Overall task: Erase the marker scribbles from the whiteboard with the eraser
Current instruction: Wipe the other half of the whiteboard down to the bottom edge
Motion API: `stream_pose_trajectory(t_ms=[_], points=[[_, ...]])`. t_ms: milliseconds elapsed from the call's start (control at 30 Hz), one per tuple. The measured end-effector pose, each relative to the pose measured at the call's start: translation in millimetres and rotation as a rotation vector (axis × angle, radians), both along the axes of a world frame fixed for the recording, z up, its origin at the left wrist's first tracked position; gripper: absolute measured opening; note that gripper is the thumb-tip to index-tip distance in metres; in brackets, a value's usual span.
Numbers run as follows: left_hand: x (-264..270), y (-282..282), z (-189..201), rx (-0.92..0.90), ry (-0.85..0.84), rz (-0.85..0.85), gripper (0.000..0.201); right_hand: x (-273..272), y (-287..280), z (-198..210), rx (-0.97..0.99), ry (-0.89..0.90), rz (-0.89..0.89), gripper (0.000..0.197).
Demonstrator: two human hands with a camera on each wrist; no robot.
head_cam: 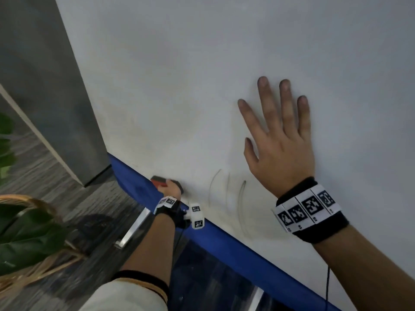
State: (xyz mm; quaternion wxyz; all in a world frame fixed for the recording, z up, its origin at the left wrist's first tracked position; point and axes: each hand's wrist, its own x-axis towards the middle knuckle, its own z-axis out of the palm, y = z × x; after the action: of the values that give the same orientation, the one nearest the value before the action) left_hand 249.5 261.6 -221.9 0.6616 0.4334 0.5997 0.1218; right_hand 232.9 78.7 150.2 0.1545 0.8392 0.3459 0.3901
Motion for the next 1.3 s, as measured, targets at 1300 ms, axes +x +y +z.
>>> stream_pose_trajectory(t_ms=[1300], points=[[1, 144, -4, 0.297, 0.027, -0.094, 0.058, -7, 0, -78, 0.076, -0.012, 0.021, 0.06]])
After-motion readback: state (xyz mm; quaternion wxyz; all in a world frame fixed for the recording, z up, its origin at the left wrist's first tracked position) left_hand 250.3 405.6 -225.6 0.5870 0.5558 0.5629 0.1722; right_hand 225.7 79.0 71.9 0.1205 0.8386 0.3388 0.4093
